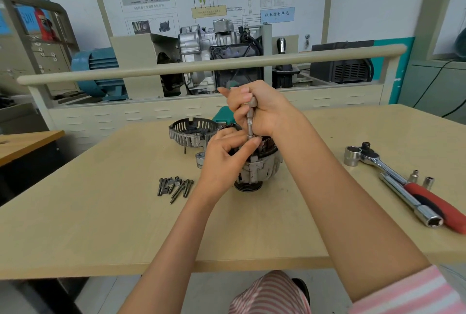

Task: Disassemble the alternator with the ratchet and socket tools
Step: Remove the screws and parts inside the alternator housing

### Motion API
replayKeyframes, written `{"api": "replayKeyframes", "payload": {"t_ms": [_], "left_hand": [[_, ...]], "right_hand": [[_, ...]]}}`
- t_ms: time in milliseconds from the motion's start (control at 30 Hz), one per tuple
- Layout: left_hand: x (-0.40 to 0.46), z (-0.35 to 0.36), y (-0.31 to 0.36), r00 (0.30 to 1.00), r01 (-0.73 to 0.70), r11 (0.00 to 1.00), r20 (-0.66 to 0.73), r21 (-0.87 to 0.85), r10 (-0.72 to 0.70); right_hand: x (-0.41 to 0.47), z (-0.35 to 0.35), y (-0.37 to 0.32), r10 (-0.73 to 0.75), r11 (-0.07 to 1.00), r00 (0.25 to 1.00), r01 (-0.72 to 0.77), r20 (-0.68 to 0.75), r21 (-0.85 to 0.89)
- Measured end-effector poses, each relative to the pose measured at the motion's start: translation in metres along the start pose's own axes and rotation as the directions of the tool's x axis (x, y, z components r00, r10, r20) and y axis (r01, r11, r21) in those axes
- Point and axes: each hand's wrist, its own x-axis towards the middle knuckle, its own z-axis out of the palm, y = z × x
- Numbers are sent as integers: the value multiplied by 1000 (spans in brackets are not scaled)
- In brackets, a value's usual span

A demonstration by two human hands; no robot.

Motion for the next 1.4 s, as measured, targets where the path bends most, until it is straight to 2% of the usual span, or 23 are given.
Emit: {"api": "replayKeyframes", "payload": {"t_ms": [33, 100, 133, 167, 233, 367, 467, 533, 600, 667, 733, 767, 800, 833, 900, 967, 1033, 1100, 1167, 1233, 1300, 1333, 1400], "left_hand": [[0, 1, -1, 1000, 10, 1000, -14, -4, -10], [-1, 4, -2, 997, 29, 999, -69, -13, -30], [0, 5, -2, 995, 43, 999, -89, -12, -44], [0, 6, -1, 994, 52, 999, -100, -6, -53], [0, 7, 1, 994, 59, 998, -89, -3, -59], [-1, 5, 2, 995, 79, 997, -69, 13, -78], [0, 3, 5, 995, 93, 994, -30, 53, -91], [0, 1, 3, 999, 45, 997, 1, 59, -45], [0, -1, 1, 1000, 15, 999, 8, 42, -15], [0, 1, 0, 1000, 1, 1000, -6, 31, -1], [-1, 5, 1, 999, 30, 999, -46, 18, -29], [0, 6, 1, 996, 60, 998, -67, 8, -60], [0, 6, 1, 995, 75, 997, -73, 0, -75], [0, 6, 2, 995, 77, 997, -70, -4, -77], [-1, 5, 1, 996, 69, 998, -54, -1, -69], [1, 3, 1, 997, 77, 996, -33, 35, -76], [1, 1, 1, 997, 72, 997, 0, 34, -72], [1, 0, 2, 999, 29, 998, 16, 49, -30], [1, -1, 0, 1000, -3, 999, 12, 32, 2], [0, 1, 0, 1000, -22, 1000, -7, 12, 22], [0, 4, 2, 999, 3, 1000, -54, -15, -4], [0, 5, 2, 996, 26, 999, -81, -24, -28], [-1, 6, 1, 994, 42, 999, -99, -26, -45]], "right_hand": [[1, 3, 5, -127, 992, 985, 127, -117, -7], [5, 8, 15, -419, 904, 838, 422, -350, -71], [5, 9, 19, -505, 853, 760, 512, -409, -103], [5, 9, 21, -537, 830, 728, 546, -426, -112], [2, 7, 18, -477, 873, 794, 477, -376, -99], [0, 1, 3, -123, 992, 988, 121, -89, -30], [3, -6, -3, 84, 996, 988, -82, 131, -20], [3, -8, -5, 118, 993, 980, -120, 161, -2], [1, -5, -2, 53, 998, 995, -56, 87, 24], [2, 2, 8, -156, 988, 979, 158, -132, 2], [4, 8, 19, -454, 884, 802, 461, -387, -82], [5, 9, 23, -536, 824, 712, 558, -454, -98], [5, 10, 24, -564, 797, 677, 595, -473, -100], [4, 10, 23, -556, 809, 693, 578, -459, -107], [1, 8, 17, -464, 884, 805, 446, -370, -140], [-1, 6, 8, -261, 964, 941, 243, -215, -107], [0, 1, 1, -69, 995, 997, 65, -40, -75], [0, -3, -2, 17, 997, 998, -13, 52, -76], [-2, -1, 1, -19, 998, 1000, 19, -2, -61], [-1, 4, 10, -249, 968, 948, 241, -200, -65], [1, 8, 20, -505, 858, 770, 498, -390, -128], [3, 8, 23, -561, 818, 714, 557, -420, -147], [2, 8, 22, -535, 841, 753, 518, -382, -156]]}}
